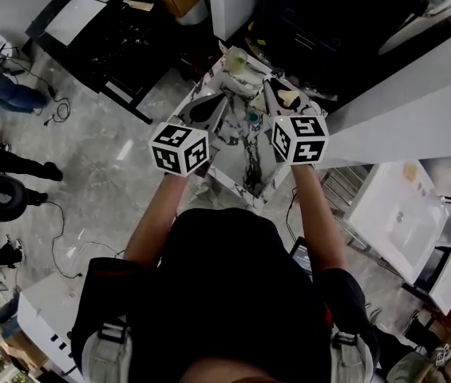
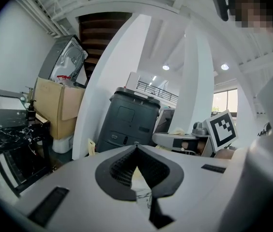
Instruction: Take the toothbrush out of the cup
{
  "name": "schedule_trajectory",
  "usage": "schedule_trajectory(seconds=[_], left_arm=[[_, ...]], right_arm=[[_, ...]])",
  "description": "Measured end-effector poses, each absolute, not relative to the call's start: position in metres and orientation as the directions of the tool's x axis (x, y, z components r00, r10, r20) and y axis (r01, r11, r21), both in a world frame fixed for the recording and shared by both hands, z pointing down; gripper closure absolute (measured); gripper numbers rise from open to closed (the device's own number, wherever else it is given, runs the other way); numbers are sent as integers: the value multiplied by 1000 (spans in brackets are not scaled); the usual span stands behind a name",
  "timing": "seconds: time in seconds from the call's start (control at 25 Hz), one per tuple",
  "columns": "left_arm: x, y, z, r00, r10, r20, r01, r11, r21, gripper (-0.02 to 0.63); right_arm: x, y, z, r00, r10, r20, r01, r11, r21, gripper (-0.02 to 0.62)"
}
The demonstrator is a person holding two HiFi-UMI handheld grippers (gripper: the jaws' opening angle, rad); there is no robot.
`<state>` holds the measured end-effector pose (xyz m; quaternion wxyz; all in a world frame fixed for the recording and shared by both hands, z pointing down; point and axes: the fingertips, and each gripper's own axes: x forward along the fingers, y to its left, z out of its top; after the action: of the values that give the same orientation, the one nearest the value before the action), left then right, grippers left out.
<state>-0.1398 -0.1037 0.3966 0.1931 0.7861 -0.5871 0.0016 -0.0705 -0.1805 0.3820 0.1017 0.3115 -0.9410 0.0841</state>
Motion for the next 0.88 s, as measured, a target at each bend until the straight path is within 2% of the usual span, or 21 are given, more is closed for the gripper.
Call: schedule_trajectory(seconds=[0.36, 0.88], left_arm=[[-180, -133, 400, 338, -915, 219, -910, -259, 323, 598], [-201, -168, 412, 426, -876, 225, -873, -333, 355, 598]], right_arm=[[-109, -202, 387, -771, -579, 265, -617, 782, -88, 535], [-127, -224, 399, -718, -631, 293, -681, 725, -104, 535]])
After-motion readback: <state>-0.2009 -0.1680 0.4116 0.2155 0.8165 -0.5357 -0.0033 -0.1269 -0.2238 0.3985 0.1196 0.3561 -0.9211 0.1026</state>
